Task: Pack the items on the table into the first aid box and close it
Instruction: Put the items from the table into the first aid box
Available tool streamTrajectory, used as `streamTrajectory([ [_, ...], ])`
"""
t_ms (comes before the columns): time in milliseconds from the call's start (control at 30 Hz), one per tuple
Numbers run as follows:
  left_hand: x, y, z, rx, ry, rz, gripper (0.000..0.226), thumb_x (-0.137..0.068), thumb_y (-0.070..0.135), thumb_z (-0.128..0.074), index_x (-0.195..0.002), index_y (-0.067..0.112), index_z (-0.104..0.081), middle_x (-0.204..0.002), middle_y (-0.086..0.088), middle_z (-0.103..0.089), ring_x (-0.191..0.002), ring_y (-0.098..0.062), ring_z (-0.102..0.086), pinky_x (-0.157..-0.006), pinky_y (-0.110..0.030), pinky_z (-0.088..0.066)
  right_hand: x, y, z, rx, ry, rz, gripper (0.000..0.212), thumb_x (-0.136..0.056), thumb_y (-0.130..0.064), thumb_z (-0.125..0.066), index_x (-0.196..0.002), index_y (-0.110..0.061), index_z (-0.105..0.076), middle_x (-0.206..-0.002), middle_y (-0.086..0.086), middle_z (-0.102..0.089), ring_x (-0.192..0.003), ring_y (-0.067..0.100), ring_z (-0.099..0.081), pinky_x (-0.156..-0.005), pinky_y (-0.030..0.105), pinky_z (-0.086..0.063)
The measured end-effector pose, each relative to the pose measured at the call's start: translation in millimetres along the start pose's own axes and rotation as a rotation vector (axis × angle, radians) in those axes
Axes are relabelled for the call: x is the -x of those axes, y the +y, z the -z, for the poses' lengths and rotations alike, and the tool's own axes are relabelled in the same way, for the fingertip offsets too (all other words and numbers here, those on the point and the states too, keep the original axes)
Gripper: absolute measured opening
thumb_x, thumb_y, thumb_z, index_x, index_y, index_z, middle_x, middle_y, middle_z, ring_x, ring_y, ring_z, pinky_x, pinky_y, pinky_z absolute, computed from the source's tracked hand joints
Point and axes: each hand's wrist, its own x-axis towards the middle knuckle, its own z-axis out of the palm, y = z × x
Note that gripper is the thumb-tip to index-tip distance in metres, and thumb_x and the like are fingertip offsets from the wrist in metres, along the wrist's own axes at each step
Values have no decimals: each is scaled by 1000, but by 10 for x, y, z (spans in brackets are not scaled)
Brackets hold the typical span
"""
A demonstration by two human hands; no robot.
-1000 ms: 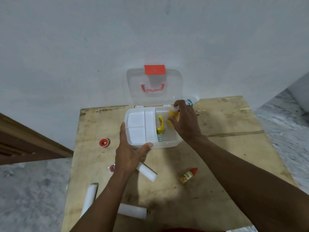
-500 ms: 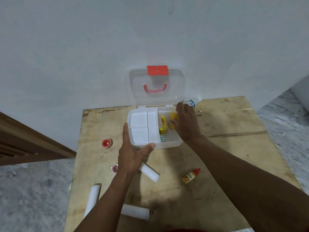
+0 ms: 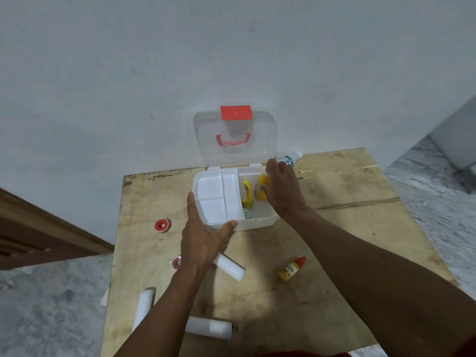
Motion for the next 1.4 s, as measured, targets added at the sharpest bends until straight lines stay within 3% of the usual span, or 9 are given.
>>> streamTrajectory([
  [200,-31,80,0,29,1,-108,116,-48,60,-90,-140,26,-29,-128,7,-50,-120,-15,-53,-90,-46,-57,3,-23,20,55,18,20,37,-77,-4,-74,-109,-1,-55,-100,20,-57,-92,37,-52,-75,39,-44],
  [400,8,39,-36,-10,36,-98,131,-54,59,-89,-153,24,-12,-148,0,-43,-134,-23,-45,-100,-50,-50,-5,2,91,19,67,-13,27,-83,-18,-70,-104,-7,-57,-100,17,-61,-92,33,-55,-76,40,-49],
  [600,10,55,-50,74,64,-155,102,-59,45,-92,-138,28,-31,-126,13,-53,-112,-7,-54,-74,-16,-48,9,83,164,7,57,-47,30,-84,-25,-71,-107,-9,-59,-103,15,-62,-91,31,-59,-76,40,-54],
  [700,19,48,-63,91,62,-161,102,-59,41,-93,-139,29,-31,-127,14,-52,-112,-5,-54,-78,-18,-50,23,146,223,-20,107,-62,27,-87,-23,-68,-104,-4,-61,-100,17,-63,-89,33,-59,-73,37,-49],
  [833,21,40,-53,51,59,-131,111,-58,40,-93,-145,28,-26,-133,8,-51,-120,-13,-51,-91,-38,-53,-102,248,284,-203,140,-334,19,-90,-21,-59,-103,-8,-60,-102,14,-62,-93,31,-57,-74,30,-39],
  [967,10,28,-39,83,39,-113,111,-55,52,-89,-146,31,-28,-129,14,-53,-117,-9,-53,-90,-37,-54,-366,429,283,-390,89,-630,23,-92,-27,-55,-107,-11,-57,-107,11,-65,-102,31,-60,-76,29,-37],
  [1167,41,103,-53,81,40,-115,105,-56,57,-81,-145,30,-30,-122,37,-50,-112,16,-50,-74,-7,-49,-689,678,97,-490,-60,-850,49,-92,-37,-58,-125,-5,-41,-122,17,-62,-108,36,-63,-96,45,-51],
  [1333,9,50,-84,5,54,-58,118,-57,57,-85,-153,26,-22,-143,13,-46,-128,-11,-47,-94,-42,-54,-933,776,-48,-421,-138,-896,53,-94,-28,-56,-132,-3,-29,-130,18,-56,-119,35,-57,-97,39,-45],
  [1400,11,79,-86,8,48,-68,116,-58,52,-87,-152,28,-24,-141,16,-46,-127,-9,-47,-92,-41,-55,-974,813,-82,-431,-146,-909,54,-93,-26,-56,-133,-2,-27,-132,18,-55,-121,35,-56,-97,37,-44],
])
